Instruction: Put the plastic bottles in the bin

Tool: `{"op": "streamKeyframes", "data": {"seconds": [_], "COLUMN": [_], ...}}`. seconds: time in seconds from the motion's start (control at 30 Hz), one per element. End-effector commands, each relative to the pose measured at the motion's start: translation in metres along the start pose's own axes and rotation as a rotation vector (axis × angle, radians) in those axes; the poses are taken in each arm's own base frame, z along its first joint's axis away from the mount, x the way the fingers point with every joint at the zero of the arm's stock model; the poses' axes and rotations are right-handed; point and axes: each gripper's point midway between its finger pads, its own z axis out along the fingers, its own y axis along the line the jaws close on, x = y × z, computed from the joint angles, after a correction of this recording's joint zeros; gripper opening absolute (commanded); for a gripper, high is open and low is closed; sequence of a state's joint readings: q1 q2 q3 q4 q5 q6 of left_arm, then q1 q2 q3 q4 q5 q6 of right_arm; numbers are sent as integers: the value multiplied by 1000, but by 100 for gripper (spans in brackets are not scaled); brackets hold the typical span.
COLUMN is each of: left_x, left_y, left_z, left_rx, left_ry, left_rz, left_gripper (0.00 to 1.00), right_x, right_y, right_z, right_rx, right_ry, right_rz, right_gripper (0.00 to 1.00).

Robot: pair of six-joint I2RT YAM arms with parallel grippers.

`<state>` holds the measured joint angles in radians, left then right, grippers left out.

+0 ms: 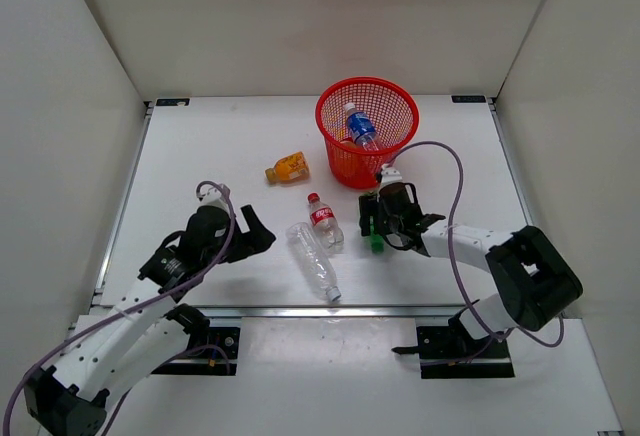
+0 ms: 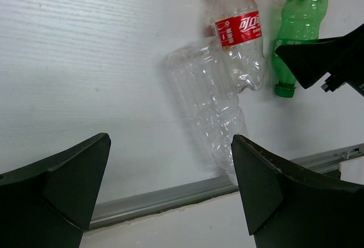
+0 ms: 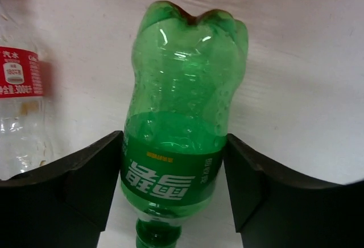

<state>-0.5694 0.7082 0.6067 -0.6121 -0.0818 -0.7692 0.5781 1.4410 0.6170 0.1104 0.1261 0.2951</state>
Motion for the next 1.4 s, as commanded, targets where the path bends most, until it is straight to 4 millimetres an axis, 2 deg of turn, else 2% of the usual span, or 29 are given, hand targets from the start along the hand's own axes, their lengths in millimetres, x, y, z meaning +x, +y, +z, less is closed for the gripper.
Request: {"op": "streamKeyframes", "data": {"seconds": [0.0,0.1,0.13,0.17,0.2,0.23,0.3,0.47,0.53,0.57,0.63,0.67,0.73,0.77,0.8,0.83,0.87,0.9,0.93,1.0,1.03,1.07,1.1,1.13,1.17,1.2,1.23,1.3,1.37], "left_x": [13,14,13,13,11,11,11,7,6,7,8,9,12,9,10,10,9,7,4,3,1,3,2,0,3,2,1,6,20], "left_y": [9,10,9,11,11,10,13,22,25,27,26,29,28,28,28,29,28,29,29,28,28,30,27,27,28,25,22,19,6], "left_z": [-4,-5,-6,-5,-5,-5,-4,0,1,3,4,6,5,4,4,4,2,1,0,-2,-2,-1,-1,-2,1,3,5,12,20], "left_rx": [-9,-11,-8,-15,-15,-11,-24,-55,-64,-67,-64,-76,-74,-70,-65,-66,-63,-65,-64,-56,-62,-70,-59,-61,-69,-60,-56,-65,-36], "left_ry": [40,45,43,40,33,36,43,16,16,22,21,19,26,15,15,12,6,-6,-14,-23,-27,-12,-2,-8,10,6,5,25,71], "left_rz": [-51,-61,-59,-58,-66,-67,-68,-98,-108,-109,-108,-107,-107,-120,-119,-122,-123,-127,-137,-131,-133,-126,-114,-110,-119,-117,-120,-126,-117], "left_gripper": [98,99,99,99,98,98,99,99,99,99,99,99,98,99,98,99,99,99,99,99,99,99,99,98,99,99,99,98,99], "right_x": [-19,-13,-17,-10,-8,-14,-7,-39,-78,-93,-152,-169,-230,-259,-276,-303,-319,-321,-337,-341,-349,-352,-352,-352,-354,-354,-349,-350,-349], "right_y": [3,-1,0,0,2,5,11,73,102,100,114,111,100,87,70,46,44,29,23,10,7,-2,-4,-15,-15,-20,-24,-24,-28], "right_z": [1,-14,-22,-29,-47,-55,-82,-156,-187,-186,-207,-199,-203,-195,-177,-179,-169,-145,-148,-113,-113,-102,-91,-83,-82,-78,-73,-79,-91], "right_rx": [20,64,54,52,43,28,0,-334,-409,-366,-380,-355,-318,-296,-285,-243,-261,-245,-234,-160,-133,-101,-88,-57,-62,-53,-43,-49,-29], "right_ry": [-73,-71,-87,-64,-65,-73,-23,-72,-177,-218,-370,-406,-542,-582,-582,-623,-614,-572,-601,-566,-582,-567,-551,-539,-534,-524,-502,-512,-533], "right_rz": [-6,-3,8,-6,2,1,-10,-131,-182,-204,-242,-278,-263,-233,-189,-155,-136,-112,-109,-134,-129,-141,-145,-125,-117,-111,-97,-90,-84], "right_gripper": [64,29,24,20,13,11,6,4,6,2,1,1,0,0,0,0,0,0,1,4,14,37,50,70,89,98,99,99,99]}}
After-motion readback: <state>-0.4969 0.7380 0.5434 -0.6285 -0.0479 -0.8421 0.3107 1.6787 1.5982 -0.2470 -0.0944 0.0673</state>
